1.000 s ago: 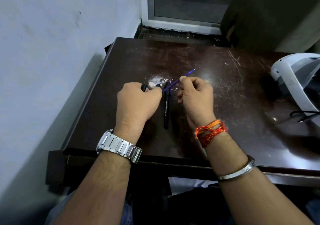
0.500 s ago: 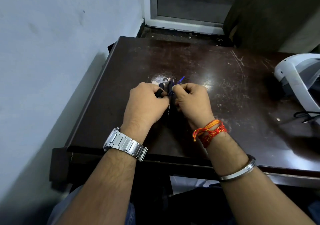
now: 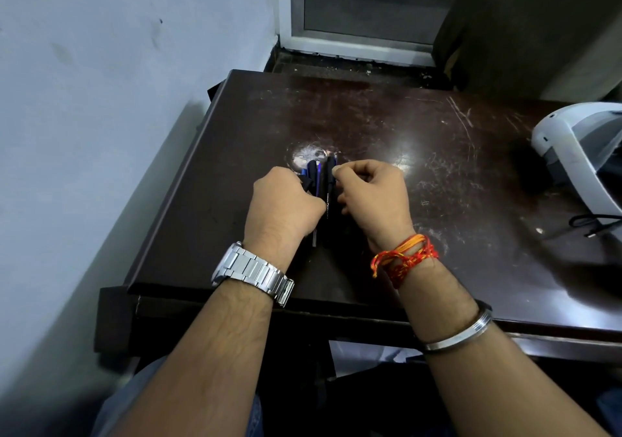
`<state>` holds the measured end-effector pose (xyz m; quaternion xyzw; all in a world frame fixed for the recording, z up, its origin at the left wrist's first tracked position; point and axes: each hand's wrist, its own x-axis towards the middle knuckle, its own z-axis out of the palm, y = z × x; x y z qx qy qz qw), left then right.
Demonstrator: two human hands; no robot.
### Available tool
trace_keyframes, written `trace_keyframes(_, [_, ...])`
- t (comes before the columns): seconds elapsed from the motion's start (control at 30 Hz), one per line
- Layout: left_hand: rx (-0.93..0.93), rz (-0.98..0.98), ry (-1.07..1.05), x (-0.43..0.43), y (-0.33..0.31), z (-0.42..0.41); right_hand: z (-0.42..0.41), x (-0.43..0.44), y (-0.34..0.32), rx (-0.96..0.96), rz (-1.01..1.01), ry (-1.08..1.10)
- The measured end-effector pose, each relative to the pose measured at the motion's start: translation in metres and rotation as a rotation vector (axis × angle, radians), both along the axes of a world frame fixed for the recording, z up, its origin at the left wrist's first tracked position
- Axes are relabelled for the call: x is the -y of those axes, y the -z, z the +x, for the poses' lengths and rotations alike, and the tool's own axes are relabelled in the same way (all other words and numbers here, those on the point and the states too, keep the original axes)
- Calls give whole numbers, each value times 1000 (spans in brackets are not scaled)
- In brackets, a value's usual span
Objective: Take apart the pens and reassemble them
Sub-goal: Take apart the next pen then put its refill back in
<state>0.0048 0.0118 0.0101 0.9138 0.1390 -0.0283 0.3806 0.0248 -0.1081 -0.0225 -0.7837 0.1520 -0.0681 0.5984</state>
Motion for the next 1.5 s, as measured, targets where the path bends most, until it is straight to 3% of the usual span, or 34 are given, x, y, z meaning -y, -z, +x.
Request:
trace_keyframes(0.23, [-12,-13,20,2,3,4,0,-1,2,-22,-1,-6])
trace_keyframes(0.63, [36,-65,6,4,1,2,-7,4,-5,-13,-175,-35])
trace_keyframes(0.9, [55,-358,-23,12,0,5,-9,16,-18,-18,-274,15])
trace_keyframes(1.03, [14,-524,4,15,3,8,-10,36,-24,-4,-474,68])
trace_keyframes(1.23, [100,-493,96,17,9,6,-11,49,-21,-123,-605,83])
trace_keyframes(1.5, [205,-462,29,16,9,2,-10,53,-21,-193,-697,89])
